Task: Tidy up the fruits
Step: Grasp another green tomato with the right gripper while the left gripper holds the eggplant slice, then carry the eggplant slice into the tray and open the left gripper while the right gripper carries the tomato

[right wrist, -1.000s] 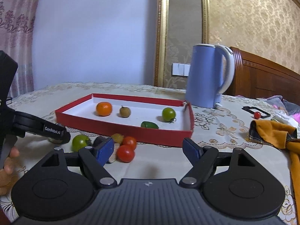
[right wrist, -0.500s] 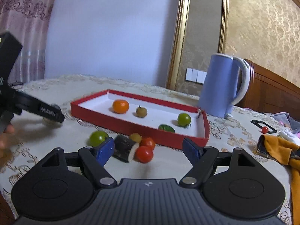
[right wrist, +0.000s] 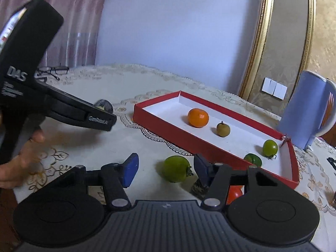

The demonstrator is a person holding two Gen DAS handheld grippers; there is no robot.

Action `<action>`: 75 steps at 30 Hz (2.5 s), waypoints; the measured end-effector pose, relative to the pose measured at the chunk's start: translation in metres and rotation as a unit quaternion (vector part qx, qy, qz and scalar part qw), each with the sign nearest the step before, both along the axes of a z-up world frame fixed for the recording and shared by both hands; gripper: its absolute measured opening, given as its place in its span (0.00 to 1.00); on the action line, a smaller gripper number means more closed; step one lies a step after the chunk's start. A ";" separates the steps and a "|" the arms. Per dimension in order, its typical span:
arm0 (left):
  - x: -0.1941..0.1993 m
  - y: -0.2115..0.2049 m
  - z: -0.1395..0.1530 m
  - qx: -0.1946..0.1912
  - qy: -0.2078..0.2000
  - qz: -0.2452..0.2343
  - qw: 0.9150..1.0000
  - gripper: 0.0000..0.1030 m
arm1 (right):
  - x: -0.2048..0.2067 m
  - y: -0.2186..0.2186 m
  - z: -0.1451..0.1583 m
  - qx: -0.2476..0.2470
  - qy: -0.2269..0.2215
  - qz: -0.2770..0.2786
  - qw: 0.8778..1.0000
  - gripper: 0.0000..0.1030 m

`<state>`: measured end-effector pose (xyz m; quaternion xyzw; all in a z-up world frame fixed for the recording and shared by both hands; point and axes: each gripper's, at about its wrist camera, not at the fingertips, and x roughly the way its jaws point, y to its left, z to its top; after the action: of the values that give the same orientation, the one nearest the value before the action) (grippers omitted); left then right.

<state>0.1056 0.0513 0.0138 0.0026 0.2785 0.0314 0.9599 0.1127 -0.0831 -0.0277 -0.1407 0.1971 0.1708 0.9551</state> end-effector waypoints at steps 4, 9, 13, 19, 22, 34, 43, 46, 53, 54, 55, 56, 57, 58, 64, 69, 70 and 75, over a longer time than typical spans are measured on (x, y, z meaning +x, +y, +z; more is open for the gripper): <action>0.000 0.003 -0.004 -0.004 0.005 -0.001 1.000 0.35 | 0.010 0.009 -0.005 -0.004 0.022 -0.003 1.000 0.56; -0.001 0.000 -0.005 -0.001 0.005 -0.008 1.000 0.35 | 0.019 0.010 -0.008 -0.014 0.031 -0.026 0.999 0.53; 0.000 0.000 -0.005 0.000 0.005 -0.011 1.000 0.35 | 0.030 0.010 -0.010 -0.028 0.039 -0.041 0.998 0.42; 0.001 0.000 -0.005 0.002 0.005 -0.013 1.000 0.35 | 0.033 0.011 -0.011 -0.045 0.038 -0.044 0.997 0.32; 0.000 0.001 -0.006 0.002 0.005 -0.013 1.000 0.35 | 0.029 0.009 -0.011 -0.035 0.038 -0.041 0.998 0.32; -0.004 -0.002 0.018 -0.003 -0.018 -0.033 0.999 0.34 | -0.009 -0.020 0.008 0.048 0.003 -0.027 0.999 0.32; -0.001 -0.026 0.057 -0.025 -0.065 -0.093 0.993 0.34 | -0.032 -0.085 0.025 0.107 -0.044 -0.108 0.987 0.32; 0.001 -0.044 0.061 -0.017 -0.073 -0.109 0.991 0.34 | -0.035 -0.097 0.023 0.119 -0.047 -0.119 0.985 0.32; 0.020 -0.084 0.057 0.006 -0.067 -0.132 0.989 0.34 | -0.038 -0.111 0.014 0.133 -0.050 -0.139 0.980 0.32; 0.023 -0.088 0.057 0.008 -0.067 -0.133 0.989 0.34 | -0.038 -0.113 0.014 0.135 -0.051 -0.143 0.979 0.32; 0.027 -0.093 0.056 0.011 -0.069 -0.137 0.988 0.35 | -0.039 -0.114 0.013 0.135 -0.053 -0.146 0.978 0.32; 0.030 -0.096 0.056 0.013 -0.069 -0.138 0.988 0.35 | -0.040 -0.115 0.014 0.136 -0.055 -0.148 0.978 0.32; 0.035 -0.100 0.056 0.016 -0.069 -0.137 0.988 0.35 | -0.040 -0.116 0.014 0.137 -0.056 -0.149 0.978 0.32; 0.040 -0.104 0.056 0.020 -0.068 -0.137 0.988 0.35 | -0.041 -0.117 0.015 0.138 -0.057 -0.148 0.978 0.32; 0.067 -0.123 0.055 0.034 -0.060 -0.144 0.987 0.35 | -0.042 -0.118 0.015 0.137 -0.056 -0.148 0.978 0.32; 0.088 -0.137 0.051 0.038 -0.046 -0.149 0.987 0.35 | -0.042 -0.117 0.015 0.136 -0.056 -0.147 0.978 0.32; 0.092 -0.140 0.051 0.038 -0.044 -0.151 0.987 0.35 | -0.043 -0.118 0.015 0.136 -0.056 -0.147 0.978 0.32; 0.110 -0.156 0.046 0.043 -0.028 -0.160 0.986 0.35 | -0.042 -0.121 0.016 0.134 -0.056 -0.150 0.978 0.32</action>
<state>0.2152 -0.1044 0.0601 0.0876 0.2456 -0.1108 0.9590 0.0704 -0.2040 -0.0115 0.0105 0.1378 0.0423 0.9895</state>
